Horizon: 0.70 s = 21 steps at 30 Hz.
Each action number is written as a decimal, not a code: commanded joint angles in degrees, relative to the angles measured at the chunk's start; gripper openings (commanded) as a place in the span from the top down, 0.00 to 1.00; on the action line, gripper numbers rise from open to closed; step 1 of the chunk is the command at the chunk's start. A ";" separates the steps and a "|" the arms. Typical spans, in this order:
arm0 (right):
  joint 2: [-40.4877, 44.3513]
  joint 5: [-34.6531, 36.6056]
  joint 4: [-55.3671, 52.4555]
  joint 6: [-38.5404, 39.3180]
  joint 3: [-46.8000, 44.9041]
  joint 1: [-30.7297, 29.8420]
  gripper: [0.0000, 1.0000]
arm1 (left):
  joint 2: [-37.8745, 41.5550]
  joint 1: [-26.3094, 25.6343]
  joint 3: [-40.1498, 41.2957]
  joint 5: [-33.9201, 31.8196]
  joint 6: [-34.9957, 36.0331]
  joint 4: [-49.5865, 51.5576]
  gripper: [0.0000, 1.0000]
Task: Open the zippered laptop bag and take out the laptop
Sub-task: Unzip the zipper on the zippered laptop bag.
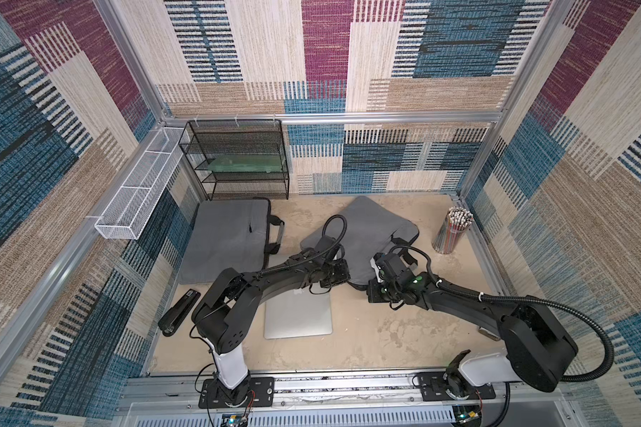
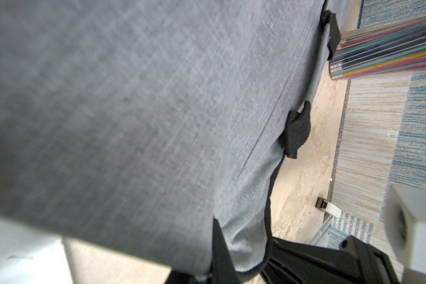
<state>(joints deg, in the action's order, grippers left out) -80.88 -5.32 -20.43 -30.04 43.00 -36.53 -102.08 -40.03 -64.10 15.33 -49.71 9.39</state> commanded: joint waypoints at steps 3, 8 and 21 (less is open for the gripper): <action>-0.22 2.77 -3.60 1.12 0.75 0.71 1.00 | 0.71 0.30 -0.75 -2.06 3.53 1.86 1.00; -0.84 2.60 -3.79 0.87 0.81 1.98 1.00 | 0.69 0.57 -1.18 -2.24 4.31 2.61 1.00; -1.65 2.51 -3.15 1.08 1.12 4.59 1.00 | 1.48 1.88 -0.43 -2.68 5.14 3.27 1.00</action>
<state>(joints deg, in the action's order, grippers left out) -82.43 -6.04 -21.32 -28.42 43.88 -32.56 -101.45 -38.85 -64.66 16.01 -46.68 11.22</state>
